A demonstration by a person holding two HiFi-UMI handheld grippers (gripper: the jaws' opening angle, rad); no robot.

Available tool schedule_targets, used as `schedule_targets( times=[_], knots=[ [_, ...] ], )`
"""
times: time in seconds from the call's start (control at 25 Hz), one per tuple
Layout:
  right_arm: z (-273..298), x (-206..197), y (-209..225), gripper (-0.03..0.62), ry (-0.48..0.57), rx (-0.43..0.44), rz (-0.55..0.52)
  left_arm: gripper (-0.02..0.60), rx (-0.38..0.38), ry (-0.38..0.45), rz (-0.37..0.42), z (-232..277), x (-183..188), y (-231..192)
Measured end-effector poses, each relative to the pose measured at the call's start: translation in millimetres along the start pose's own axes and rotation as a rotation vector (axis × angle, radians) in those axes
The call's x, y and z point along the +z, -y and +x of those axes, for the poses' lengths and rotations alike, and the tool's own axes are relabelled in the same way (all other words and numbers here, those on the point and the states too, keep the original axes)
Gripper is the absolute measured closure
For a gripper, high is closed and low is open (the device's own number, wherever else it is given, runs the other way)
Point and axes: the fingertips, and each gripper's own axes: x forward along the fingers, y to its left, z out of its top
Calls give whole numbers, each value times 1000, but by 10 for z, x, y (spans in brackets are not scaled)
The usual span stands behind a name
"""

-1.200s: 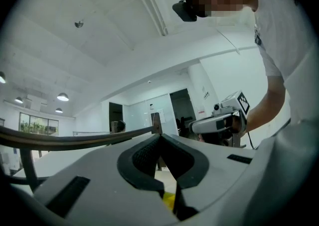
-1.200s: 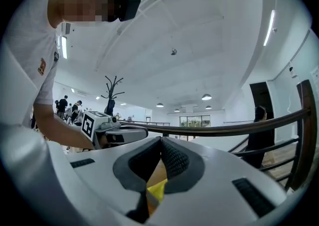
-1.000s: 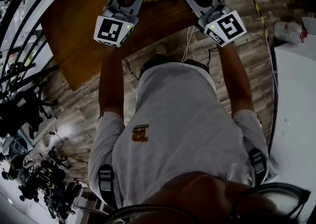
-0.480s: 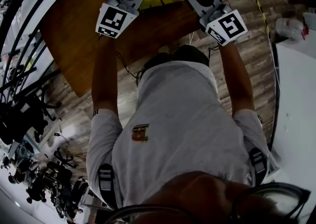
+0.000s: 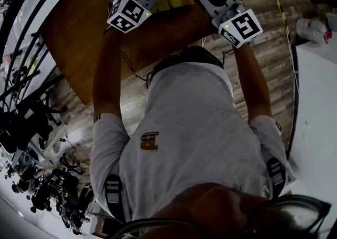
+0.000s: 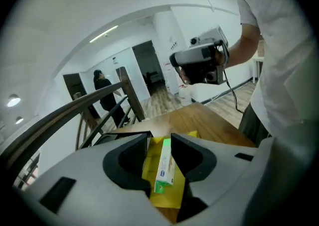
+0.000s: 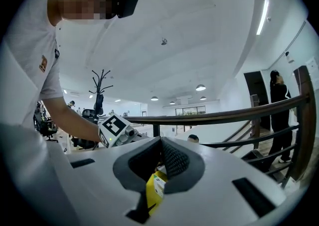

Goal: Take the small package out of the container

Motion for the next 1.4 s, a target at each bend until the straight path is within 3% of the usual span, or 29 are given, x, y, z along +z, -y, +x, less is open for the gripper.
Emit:
schedule_targets(
  times=[0.24, 0.68, 1.12, 1.28, 1.4],
  knots=[
    [-58, -73, 189, 563, -17, 20, 11, 379, -91, -178, 81, 409, -298, 68],
    [-161, -251, 480, 563, -38, 10, 47, 368, -214, -325, 91, 894, -635, 134],
    [-279, -359, 624, 563, -51, -14, 72, 371, -274, -400, 83, 1114, -832, 213],
    [-324, -400, 608, 563, -63, -18, 75, 442, -253, -391, 72, 1136, -847, 213],
    [-382, -437, 606, 563, -71, -21, 78, 459, -245, -383, 65, 1151, -838, 242]
  ],
)
